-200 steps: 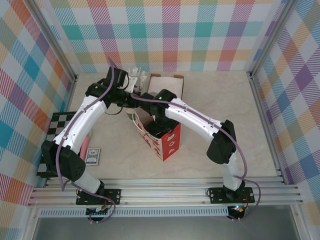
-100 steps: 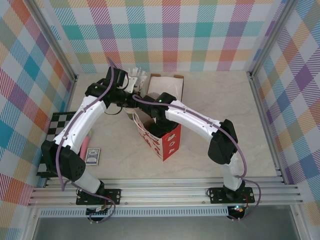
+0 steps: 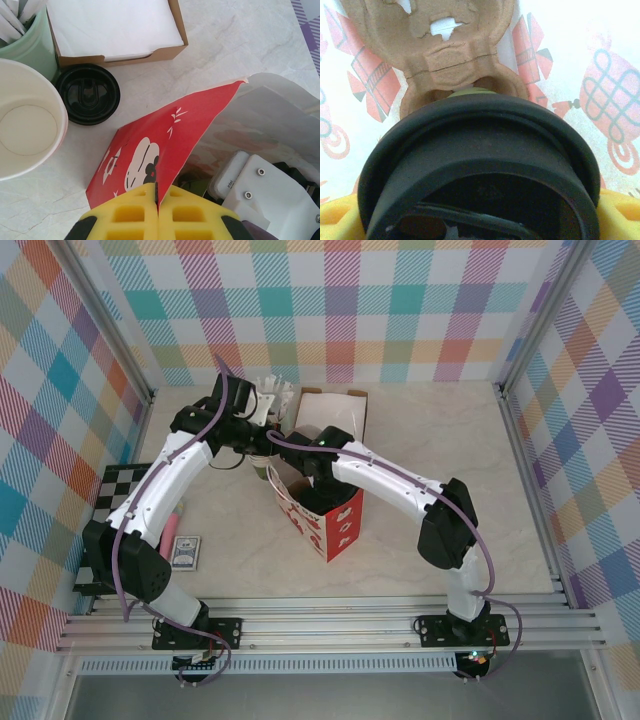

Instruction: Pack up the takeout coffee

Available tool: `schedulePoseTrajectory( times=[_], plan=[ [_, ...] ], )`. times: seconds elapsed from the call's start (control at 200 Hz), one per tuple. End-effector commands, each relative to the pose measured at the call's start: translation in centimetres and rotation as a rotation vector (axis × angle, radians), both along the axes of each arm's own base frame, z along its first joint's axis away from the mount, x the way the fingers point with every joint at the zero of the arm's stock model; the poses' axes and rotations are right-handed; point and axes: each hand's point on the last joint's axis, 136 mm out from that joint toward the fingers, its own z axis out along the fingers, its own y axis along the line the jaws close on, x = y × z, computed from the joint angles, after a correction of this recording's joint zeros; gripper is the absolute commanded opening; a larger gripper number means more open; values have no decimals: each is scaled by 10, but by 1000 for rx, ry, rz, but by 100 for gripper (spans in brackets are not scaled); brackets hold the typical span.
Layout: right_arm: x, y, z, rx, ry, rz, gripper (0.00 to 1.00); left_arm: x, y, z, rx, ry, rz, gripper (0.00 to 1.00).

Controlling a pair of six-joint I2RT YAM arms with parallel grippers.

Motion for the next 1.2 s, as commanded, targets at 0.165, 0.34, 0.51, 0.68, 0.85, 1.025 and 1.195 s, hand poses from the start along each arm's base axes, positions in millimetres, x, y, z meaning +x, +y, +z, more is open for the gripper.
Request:
schedulePoseTrajectory(
  times=[0.165,0.34,0.51,0.68,0.85,1.025,1.195],
  plan=[
    [0,-3,5,27,-18,15,58,-4,-1,3,-9,1,-28,0],
    [-1,-4,2,30,-15,12,58,-5,-1,3,-8,-1,-27,0],
    [-2,-4,-1,32,-15,12,57,-6,0,2,-5,3,-28,0],
    [0,-2,0,47,-30,17,57,-6,0,2,-6,3,-24,0],
    [1,-1,1,60,-42,21,57,-6,0,1,-6,6,-25,0],
    [0,-2,-5,54,-32,20,57,-5,-1,0,-7,11,-25,0],
    [-1,-1,-8,53,-22,22,57,-6,0,-1,-6,11,-27,0]
  ],
)
